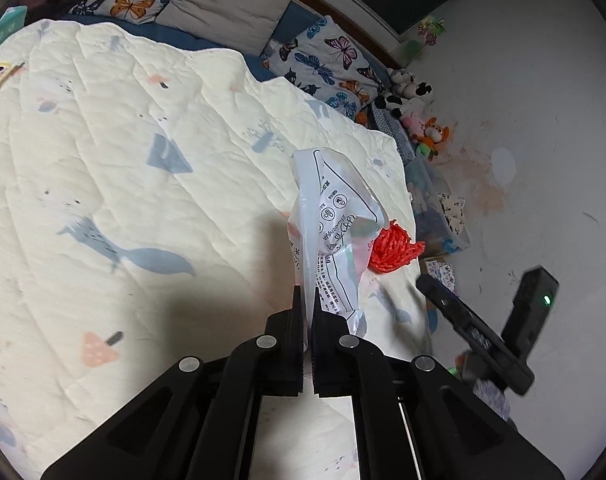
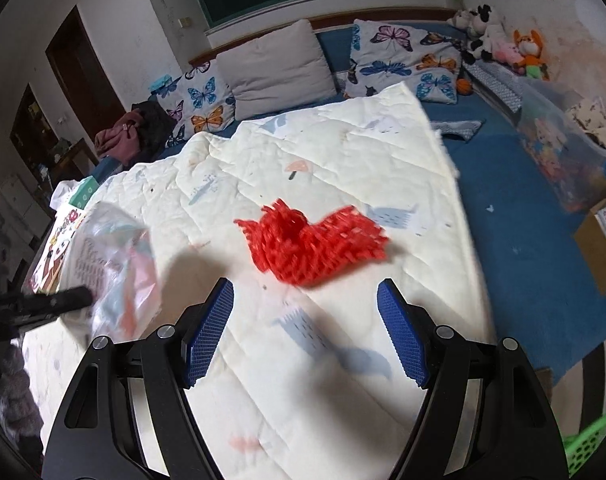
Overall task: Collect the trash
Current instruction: 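Grasp the red mesh net with the right tool while the left holds the bag, then carry the bag and red net over the green basket and open both tools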
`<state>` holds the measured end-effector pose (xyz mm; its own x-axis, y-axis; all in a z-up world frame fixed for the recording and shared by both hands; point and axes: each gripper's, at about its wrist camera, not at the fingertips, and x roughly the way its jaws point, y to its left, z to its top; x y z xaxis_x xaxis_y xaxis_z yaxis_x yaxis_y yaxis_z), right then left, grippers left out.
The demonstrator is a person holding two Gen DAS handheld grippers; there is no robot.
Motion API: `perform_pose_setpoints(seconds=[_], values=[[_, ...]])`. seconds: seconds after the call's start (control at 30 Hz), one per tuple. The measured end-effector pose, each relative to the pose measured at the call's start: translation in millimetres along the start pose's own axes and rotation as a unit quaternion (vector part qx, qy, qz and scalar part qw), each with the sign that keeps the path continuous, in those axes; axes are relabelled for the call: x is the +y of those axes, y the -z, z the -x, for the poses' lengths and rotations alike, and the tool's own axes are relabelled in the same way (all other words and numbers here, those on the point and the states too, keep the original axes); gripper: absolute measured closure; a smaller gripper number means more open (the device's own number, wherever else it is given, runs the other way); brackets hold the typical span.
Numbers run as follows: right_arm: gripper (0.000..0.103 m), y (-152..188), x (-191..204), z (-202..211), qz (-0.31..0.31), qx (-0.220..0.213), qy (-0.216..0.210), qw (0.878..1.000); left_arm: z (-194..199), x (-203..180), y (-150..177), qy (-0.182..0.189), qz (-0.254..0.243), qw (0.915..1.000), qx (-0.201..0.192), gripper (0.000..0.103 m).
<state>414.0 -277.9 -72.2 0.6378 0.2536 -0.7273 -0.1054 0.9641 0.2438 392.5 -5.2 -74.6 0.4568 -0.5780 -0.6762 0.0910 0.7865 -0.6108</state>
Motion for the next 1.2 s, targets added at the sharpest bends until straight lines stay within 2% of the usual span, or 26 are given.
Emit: perform_pose_setpoints(seconds=[0.23,0.3,0.43,0.6,0.73,0.87,1.03,1.2], values=[[0.029,-11.1,1.7,-32.0,-0.020,0.008,0.015,1.000,9.3,9.2,-2.2,-0.006,-0.005,1.0000,-0.002,0.100],[0.035,-12.0,3.4,-36.8,-0.018,0.006,0.026,1.000,12.9,12.8,-2.7,-0.004,-0.006,1.0000,-0.004,0.100],[0.039,-12.6,3.6,-42.9,-0.020,0.006,0.030,0.999,18.6,17.8,-2.4,-0.003,-0.008,0.9999,-0.008,0.100],[0.035,-15.0,1.2,-52.0,-0.028,0.014,0.031,0.999,21.2,17.6,2.4,-0.001,-0.007,0.9999,-0.008,0.100],[0.042,-16.7,0.8,-51.3,-0.038,0.004,0.029,0.999,22.2,16.4,5.5,-0.002,-0.008,1.0000,-0.005,0.100],[0.056,-16.9,3.0,-40.5,-0.033,-0.005,0.022,0.999,24.9,15.9,6.3,-0.003,-0.009,0.9999,-0.009,0.100],[0.058,-15.2,3.2,-17.9,-0.041,-0.021,0.017,0.999,31.6,12.2,9.1,-0.003,-0.012,0.9998,-0.014,0.100],[0.058,-1.7,5.5,23.5,-0.029,-0.035,0.014,0.999,35.2,-0.3,14.4,0.003,-0.028,0.9995,-0.012,0.100]])
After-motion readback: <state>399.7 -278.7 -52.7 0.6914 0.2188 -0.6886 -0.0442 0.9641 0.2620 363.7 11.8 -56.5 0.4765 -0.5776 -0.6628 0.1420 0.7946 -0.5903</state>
